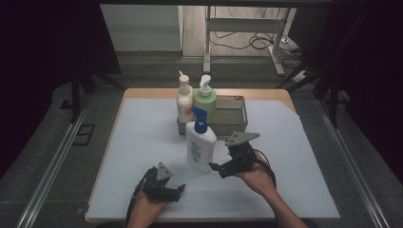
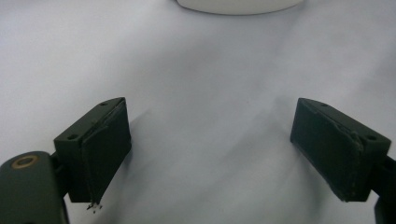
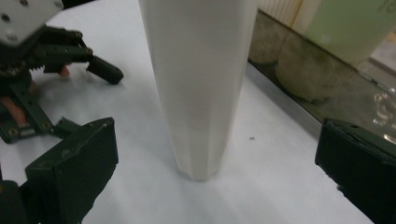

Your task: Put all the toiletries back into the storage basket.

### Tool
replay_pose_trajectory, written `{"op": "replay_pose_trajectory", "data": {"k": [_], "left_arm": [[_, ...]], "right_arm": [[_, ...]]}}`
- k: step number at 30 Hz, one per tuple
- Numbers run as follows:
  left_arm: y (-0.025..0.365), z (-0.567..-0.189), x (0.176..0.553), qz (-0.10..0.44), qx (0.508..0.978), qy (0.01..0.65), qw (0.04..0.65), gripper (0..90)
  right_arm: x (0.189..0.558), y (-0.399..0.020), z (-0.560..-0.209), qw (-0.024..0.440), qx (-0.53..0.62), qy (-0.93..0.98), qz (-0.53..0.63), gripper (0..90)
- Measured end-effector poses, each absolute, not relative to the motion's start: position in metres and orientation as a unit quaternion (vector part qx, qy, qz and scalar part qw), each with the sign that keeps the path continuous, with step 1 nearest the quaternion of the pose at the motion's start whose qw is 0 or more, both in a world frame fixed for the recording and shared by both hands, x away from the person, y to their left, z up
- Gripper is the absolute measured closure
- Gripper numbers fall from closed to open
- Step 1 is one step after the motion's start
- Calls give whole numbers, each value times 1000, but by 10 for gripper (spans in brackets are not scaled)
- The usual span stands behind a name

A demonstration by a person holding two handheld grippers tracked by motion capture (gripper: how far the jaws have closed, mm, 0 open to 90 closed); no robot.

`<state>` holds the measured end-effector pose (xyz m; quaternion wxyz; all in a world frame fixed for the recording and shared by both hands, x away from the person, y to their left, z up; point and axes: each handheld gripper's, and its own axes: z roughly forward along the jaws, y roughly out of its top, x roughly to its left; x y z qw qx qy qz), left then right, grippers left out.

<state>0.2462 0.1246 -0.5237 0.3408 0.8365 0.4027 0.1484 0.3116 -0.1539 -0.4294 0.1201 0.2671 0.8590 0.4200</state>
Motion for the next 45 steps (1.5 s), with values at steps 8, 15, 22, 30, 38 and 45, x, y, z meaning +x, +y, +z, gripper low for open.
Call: {"op": "replay_pose_trajectory", "data": {"k": [8, 15, 22, 30, 38, 45], "left_arm": [[125, -524, 246, 149, 836, 403, 341, 119], [125, -524, 246, 149, 836, 403, 341, 119], [125, -524, 246, 149, 836, 403, 341, 119], [125, -524, 246, 149, 836, 402, 341, 119], [125, -524, 246, 149, 836, 403, 341, 119], [125, -524, 246, 149, 836, 403, 341, 119]], "right_arm": [[317, -142, -421, 125, 273, 851, 430, 18], [322, -130, -418, 130, 268, 851, 432, 31], [326, -119, -418, 135, 271, 853, 426, 54], [330, -108, -416, 143, 273, 850, 427, 135], [331, -98, -415, 150, 273, 846, 433, 215], [333, -94, -418, 147, 269, 846, 436, 338]]}}
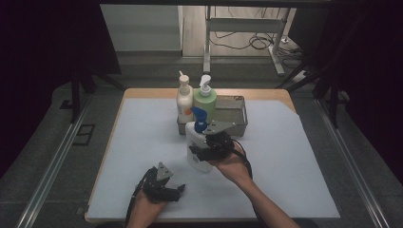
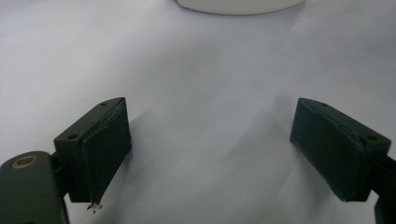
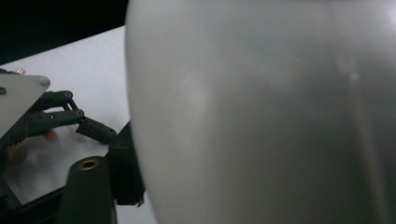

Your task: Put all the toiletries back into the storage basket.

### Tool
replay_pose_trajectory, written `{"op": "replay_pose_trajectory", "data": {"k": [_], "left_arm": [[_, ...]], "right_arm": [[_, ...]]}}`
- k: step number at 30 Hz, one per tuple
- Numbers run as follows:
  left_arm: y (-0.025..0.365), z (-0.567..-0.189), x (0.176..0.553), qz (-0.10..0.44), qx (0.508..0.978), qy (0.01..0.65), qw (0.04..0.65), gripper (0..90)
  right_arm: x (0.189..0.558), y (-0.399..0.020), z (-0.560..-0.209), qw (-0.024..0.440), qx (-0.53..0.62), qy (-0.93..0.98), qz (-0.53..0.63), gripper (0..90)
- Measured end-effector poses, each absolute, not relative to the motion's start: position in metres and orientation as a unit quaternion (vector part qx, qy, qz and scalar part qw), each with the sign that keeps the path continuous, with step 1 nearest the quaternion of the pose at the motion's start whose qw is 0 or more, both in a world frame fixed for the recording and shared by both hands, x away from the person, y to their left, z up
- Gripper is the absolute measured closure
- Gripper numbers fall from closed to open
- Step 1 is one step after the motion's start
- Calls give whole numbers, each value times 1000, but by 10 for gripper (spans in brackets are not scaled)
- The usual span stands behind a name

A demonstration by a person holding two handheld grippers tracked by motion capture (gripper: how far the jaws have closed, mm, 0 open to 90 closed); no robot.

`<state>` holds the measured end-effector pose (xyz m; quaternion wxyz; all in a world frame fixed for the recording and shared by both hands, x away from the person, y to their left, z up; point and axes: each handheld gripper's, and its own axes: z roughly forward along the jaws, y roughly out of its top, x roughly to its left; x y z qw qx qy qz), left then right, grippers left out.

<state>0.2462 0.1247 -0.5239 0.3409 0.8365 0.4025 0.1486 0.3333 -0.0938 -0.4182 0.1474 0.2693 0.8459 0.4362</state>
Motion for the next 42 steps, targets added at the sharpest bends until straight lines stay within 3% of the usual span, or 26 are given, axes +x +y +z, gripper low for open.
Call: {"op": "replay_pose_trajectory", "data": {"k": [2, 23, 42], "left_arm": [[125, -524, 246, 149, 836, 403, 341, 119], [125, -524, 246, 148, 836, 403, 341, 119], [125, -524, 247, 148, 838, 402, 339, 119]], "right_arm": [[334, -95, -418, 151, 272, 844, 437, 379], [336, -101, -410, 143, 275, 853, 420, 396], [337, -135, -370, 128, 266, 848, 440, 398]]}}
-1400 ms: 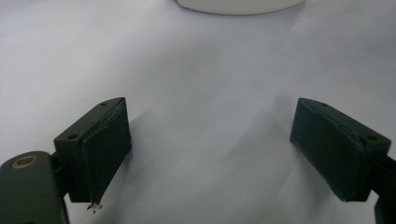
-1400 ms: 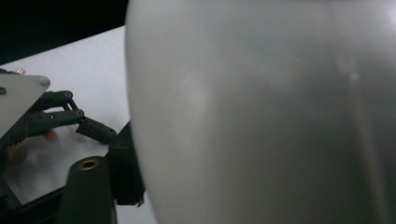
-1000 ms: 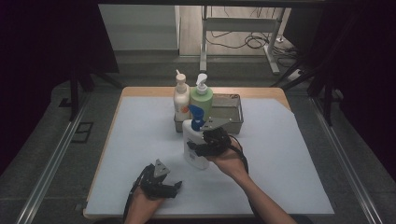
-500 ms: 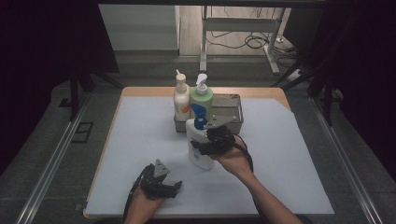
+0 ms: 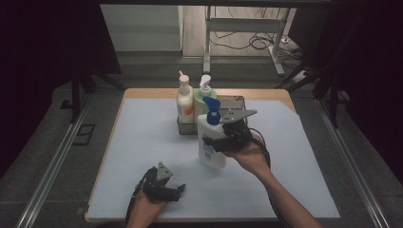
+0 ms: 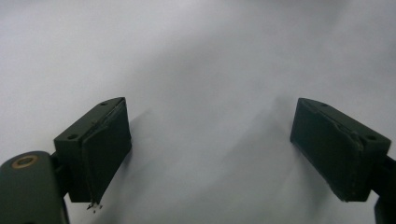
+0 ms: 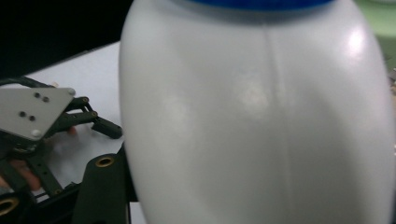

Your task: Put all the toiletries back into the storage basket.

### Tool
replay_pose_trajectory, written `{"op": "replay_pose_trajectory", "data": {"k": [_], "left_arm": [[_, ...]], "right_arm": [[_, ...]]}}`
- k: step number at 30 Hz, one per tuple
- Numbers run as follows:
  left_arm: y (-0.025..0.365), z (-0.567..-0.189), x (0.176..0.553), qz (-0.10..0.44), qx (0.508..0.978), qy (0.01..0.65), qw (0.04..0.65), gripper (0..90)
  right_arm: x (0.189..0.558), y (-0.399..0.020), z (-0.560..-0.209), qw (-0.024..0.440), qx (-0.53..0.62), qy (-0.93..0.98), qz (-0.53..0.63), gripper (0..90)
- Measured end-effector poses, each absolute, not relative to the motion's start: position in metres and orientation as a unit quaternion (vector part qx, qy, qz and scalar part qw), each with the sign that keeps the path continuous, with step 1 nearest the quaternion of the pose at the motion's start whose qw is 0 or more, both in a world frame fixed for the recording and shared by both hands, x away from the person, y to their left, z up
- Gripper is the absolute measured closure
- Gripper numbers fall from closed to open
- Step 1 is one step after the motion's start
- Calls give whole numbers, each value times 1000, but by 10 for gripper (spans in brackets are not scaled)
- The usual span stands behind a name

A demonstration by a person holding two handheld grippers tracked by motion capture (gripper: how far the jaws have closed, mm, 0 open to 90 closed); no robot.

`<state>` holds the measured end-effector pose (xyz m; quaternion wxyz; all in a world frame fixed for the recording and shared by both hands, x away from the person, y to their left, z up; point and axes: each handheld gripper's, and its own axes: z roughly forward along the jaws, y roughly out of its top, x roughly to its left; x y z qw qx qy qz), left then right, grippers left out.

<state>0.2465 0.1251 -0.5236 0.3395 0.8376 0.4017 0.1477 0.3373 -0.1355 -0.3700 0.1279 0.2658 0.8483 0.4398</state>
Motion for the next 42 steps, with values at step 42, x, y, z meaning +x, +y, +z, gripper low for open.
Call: {"op": "replay_pose_trajectory", "data": {"k": [42], "left_arm": [[125, -524, 247, 146, 838, 402, 340, 119]], "right_arm": [[380, -189, -312, 205, 338, 807, 438, 401]]}}
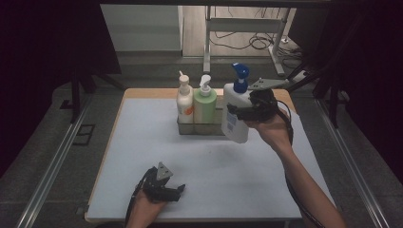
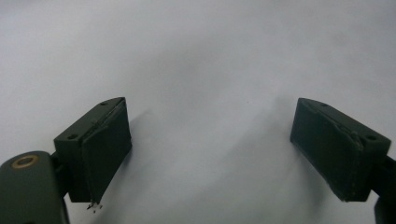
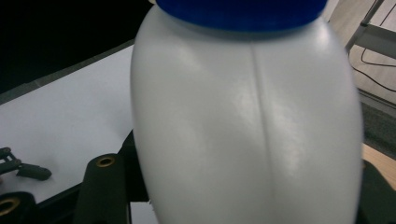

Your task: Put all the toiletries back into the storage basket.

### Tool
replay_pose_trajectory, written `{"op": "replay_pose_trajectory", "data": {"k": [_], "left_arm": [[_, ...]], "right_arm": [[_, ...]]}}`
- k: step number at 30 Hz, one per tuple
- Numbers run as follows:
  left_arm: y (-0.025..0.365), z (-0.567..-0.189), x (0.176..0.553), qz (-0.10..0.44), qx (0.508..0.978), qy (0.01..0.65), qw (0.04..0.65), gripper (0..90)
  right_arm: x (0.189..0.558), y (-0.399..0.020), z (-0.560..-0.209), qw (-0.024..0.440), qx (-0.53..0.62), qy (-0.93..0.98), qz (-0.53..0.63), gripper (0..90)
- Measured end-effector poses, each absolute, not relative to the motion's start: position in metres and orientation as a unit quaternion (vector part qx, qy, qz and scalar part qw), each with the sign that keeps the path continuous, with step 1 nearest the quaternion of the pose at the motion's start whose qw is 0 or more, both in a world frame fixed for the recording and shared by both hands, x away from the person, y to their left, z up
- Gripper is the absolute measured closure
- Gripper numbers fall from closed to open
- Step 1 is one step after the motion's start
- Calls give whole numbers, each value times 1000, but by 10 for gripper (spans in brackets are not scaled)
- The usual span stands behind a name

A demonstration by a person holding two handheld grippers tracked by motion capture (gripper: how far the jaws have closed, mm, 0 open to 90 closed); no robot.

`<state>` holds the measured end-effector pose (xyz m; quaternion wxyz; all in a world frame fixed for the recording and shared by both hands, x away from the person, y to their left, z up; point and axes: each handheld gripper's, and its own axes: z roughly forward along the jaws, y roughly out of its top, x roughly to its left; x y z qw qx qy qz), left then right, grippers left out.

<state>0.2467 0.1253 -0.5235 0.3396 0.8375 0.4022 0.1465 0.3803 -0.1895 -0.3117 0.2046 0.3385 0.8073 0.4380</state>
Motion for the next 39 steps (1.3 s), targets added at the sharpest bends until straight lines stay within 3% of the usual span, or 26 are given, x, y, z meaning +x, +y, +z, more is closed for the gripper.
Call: {"op": "replay_pose_trajectory", "data": {"k": [39], "left_arm": [[125, -524, 247, 146, 837, 403, 341, 119]], "right_arm": [[444, -188, -318, 242, 387, 776, 435, 407]]}}
